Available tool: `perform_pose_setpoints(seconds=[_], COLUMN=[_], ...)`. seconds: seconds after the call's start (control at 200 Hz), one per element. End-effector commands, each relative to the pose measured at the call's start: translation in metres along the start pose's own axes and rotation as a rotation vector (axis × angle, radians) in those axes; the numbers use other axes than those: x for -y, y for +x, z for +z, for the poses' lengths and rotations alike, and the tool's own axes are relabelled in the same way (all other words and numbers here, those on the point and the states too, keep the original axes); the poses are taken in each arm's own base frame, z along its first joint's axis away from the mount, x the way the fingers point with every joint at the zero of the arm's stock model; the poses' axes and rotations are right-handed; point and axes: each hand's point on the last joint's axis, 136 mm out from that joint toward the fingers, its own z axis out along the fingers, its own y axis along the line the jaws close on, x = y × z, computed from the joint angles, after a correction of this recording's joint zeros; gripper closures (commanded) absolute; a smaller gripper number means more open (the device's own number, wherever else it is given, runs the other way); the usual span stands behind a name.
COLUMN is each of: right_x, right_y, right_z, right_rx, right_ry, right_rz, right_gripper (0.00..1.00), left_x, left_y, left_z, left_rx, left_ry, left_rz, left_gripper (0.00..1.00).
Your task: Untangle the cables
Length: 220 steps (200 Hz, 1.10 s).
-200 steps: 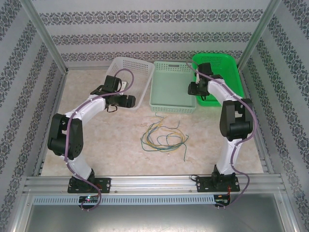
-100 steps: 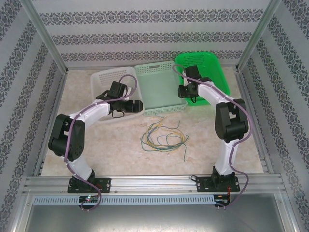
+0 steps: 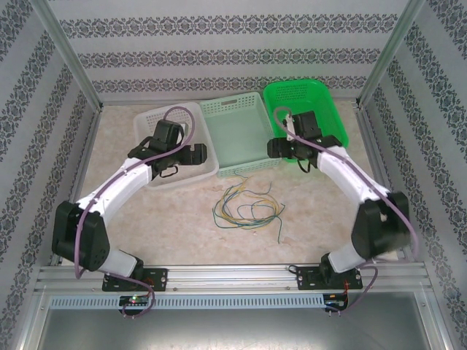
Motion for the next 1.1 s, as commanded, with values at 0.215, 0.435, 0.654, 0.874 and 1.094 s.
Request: perform_pose_setpoints(seconds=[0.215,0.435,0.654,0.874,1.094], right_x=[0.020,0.023,0.010,0.008,0.007], right_y=[0.118,0.155,0.184,0.191,0.175], right_z=[-0.046,-0.065,-0.056,-0.044,-0.018], right_rx=[-0.023,0.026,-0.019,0.003,0.033], right_ry=[0.044,0.020,-0.014,0.012,0.054], right_rz=[0.113,0.164,0.143,0.107,0.103], right_gripper=[0.23,0.26,0.29,0.29,0.27], left_x=[0.038,0.061,0.072,0.075,0.079], left_y=[0.034,0.050,0.059,0.059,0.052], left_z=[-0.010,-0.014,-0.009,-0.008,-0.008], left_rx=[-0.028,-0.051,-0.079,-0.076,-0.057], left_ry=[0.241,0.327,0.405,0.420,0.431], left_rz=[0.051,0.119,0.090,0.083,0.069], left_gripper=[0.00,0.00,0.00,0.00,0.00])
